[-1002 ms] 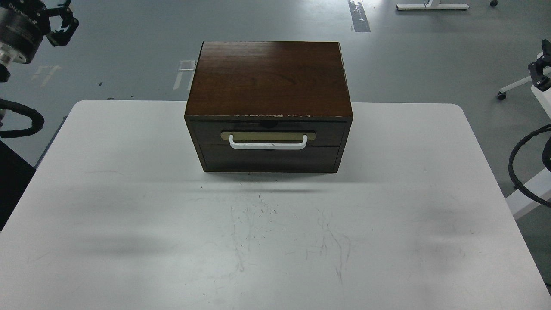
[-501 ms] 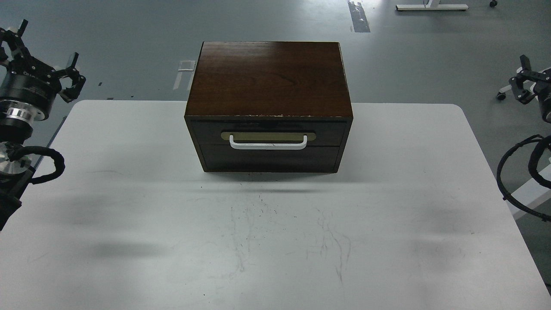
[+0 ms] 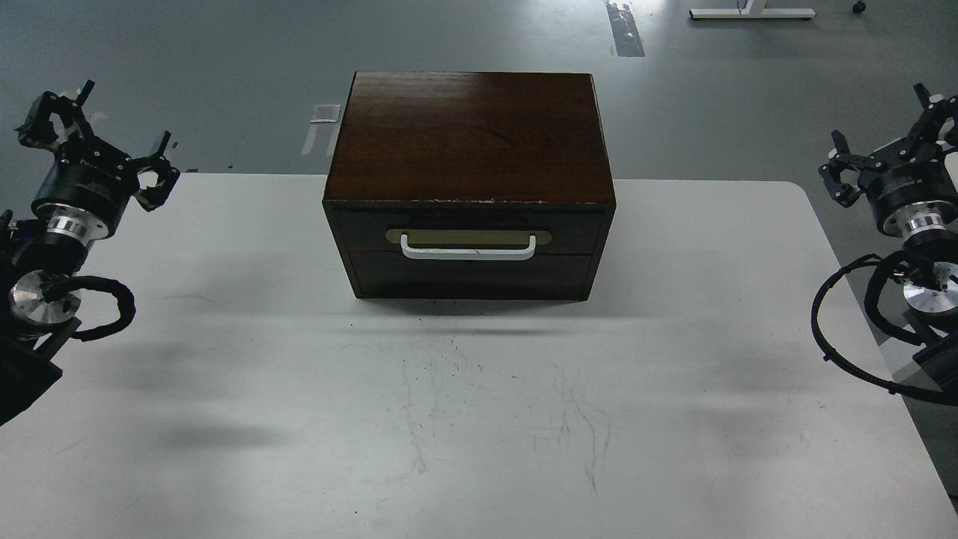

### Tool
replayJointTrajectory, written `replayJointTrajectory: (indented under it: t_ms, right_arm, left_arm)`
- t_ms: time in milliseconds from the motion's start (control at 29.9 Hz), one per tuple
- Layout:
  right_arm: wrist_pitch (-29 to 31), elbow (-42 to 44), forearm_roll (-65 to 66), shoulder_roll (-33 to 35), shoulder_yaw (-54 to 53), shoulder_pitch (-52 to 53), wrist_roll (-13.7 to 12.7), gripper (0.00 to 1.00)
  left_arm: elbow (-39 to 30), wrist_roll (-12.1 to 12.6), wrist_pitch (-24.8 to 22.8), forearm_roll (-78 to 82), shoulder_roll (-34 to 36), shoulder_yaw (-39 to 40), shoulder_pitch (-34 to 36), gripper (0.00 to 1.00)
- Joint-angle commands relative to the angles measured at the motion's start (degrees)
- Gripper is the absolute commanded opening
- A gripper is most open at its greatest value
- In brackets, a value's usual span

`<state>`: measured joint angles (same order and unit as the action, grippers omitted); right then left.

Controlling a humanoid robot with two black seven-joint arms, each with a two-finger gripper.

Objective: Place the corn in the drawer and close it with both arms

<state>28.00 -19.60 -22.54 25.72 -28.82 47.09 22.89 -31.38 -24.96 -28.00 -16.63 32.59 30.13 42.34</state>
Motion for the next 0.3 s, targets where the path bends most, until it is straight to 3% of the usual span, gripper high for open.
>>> replayJointTrajectory:
  t_ms: [0,267]
  right_arm:
    - [0.0,-0.1,0.0,-0.5,-0.1,0.4,0.1,1.00]
    - [0.0,-0.4,0.1,-0.4,0.0,0.5,0.1,1.00]
  left_arm:
    - [0.0,0.0,0.0,-0.2,-1.0,0.2,0.0,0.98]
    - [-0.1,-0.1,0.0,-0.2,-1.7,1.9,-0.7,0.98]
